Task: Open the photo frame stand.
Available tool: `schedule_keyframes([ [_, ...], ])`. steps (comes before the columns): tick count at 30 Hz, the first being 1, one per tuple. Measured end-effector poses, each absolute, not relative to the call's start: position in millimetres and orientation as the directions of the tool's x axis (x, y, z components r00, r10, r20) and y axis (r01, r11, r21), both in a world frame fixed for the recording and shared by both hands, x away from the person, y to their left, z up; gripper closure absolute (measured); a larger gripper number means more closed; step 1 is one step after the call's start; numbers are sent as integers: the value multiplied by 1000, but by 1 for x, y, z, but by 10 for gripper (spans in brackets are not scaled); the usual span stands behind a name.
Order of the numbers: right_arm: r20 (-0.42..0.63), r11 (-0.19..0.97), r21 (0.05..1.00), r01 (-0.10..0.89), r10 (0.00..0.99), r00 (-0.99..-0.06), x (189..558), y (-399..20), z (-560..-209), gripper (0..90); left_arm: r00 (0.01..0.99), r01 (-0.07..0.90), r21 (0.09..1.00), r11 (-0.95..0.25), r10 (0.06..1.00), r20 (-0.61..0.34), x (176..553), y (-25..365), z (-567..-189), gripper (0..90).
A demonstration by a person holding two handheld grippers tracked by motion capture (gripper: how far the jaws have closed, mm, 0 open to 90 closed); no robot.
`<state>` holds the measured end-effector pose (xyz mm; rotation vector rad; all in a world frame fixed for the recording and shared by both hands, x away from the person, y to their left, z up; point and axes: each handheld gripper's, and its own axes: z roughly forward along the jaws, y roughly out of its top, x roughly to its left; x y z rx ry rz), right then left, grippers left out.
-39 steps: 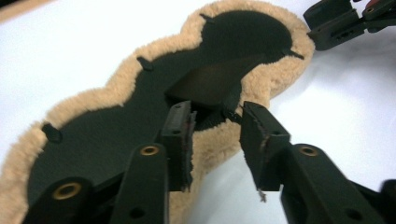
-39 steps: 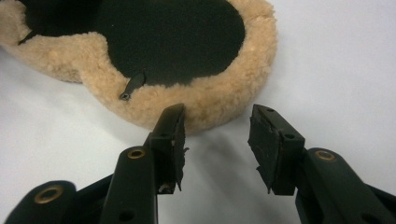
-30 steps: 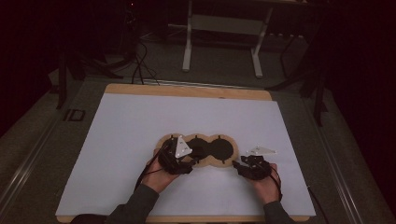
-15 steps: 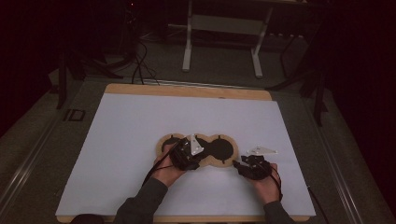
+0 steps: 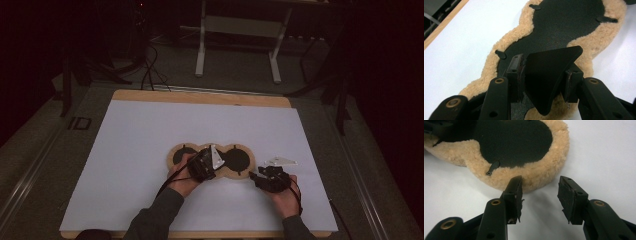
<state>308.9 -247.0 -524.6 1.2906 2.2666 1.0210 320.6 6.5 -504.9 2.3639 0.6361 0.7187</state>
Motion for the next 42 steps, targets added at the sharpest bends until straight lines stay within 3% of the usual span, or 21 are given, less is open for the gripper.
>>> schedule_keyframes([
  [12, 71, 312, 731, 607, 849, -523, 309, -250, -524, 533, 711, 228, 630, -743, 569, 413, 319, 3, -505, 711],
  [26, 74, 307, 738, 600, 848, -525, 309, -251, -521, 496, 727, 222, 678, -700, 583, 364, 320, 14, -504, 729],
  [35, 126, 233, 743, 628, 872, -472, 310, -260, -514, 453, 736, 220, 721, -657, 597, 320, 321, 24, -502, 728],
  [42, 151, 214, 756, 619, 863, -483, 309, -258, -505, 442, 741, 224, 758, -612, 613, 275, 322, 33, -498, 728],
])
